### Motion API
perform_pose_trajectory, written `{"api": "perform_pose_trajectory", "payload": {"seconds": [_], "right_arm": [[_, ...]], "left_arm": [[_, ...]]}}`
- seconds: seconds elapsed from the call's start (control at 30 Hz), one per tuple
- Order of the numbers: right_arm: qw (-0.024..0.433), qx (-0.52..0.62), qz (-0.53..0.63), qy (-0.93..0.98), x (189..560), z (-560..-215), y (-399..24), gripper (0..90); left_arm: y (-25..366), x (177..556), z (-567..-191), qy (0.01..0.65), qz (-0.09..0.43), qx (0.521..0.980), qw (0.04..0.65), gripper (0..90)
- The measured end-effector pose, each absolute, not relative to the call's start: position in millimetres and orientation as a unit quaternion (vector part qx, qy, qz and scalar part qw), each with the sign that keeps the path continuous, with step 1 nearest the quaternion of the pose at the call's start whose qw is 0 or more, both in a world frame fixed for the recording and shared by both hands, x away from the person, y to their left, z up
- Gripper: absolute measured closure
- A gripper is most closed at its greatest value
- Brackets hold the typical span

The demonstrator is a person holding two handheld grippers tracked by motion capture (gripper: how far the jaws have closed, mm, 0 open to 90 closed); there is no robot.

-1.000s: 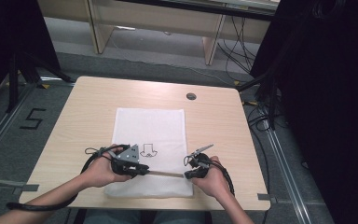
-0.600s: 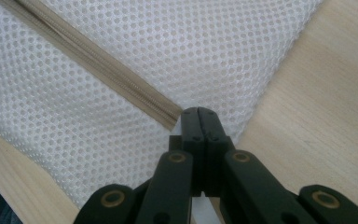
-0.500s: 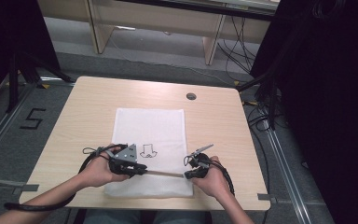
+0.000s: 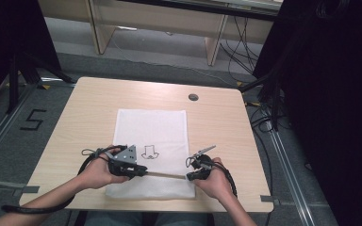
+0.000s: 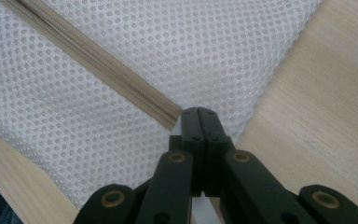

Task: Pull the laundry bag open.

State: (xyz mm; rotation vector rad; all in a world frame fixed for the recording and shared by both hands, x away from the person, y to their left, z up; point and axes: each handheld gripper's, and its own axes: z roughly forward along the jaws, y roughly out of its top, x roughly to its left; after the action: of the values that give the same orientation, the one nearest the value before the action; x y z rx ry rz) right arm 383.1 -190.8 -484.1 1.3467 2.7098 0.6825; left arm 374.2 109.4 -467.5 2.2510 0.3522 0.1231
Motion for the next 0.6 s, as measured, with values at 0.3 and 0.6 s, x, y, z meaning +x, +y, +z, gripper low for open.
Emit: {"api": "perform_pose_trajectory", "payload": {"seconds": [0.3, 0.6], "right_arm": [[0.021, 0.434, 0.220, 0.874, 383.2, -484.1, -190.6, 90.0], [0.021, 0.433, 0.220, 0.874, 382.9, -484.0, -190.5, 90.0]], "left_arm": [[116.7, 373.9, -467.6, 0.144, 0.053, 0.897, 0.415, 82.1], [116.8, 372.3, -468.7, 0.146, 0.049, 0.895, 0.420, 82.1]]}}
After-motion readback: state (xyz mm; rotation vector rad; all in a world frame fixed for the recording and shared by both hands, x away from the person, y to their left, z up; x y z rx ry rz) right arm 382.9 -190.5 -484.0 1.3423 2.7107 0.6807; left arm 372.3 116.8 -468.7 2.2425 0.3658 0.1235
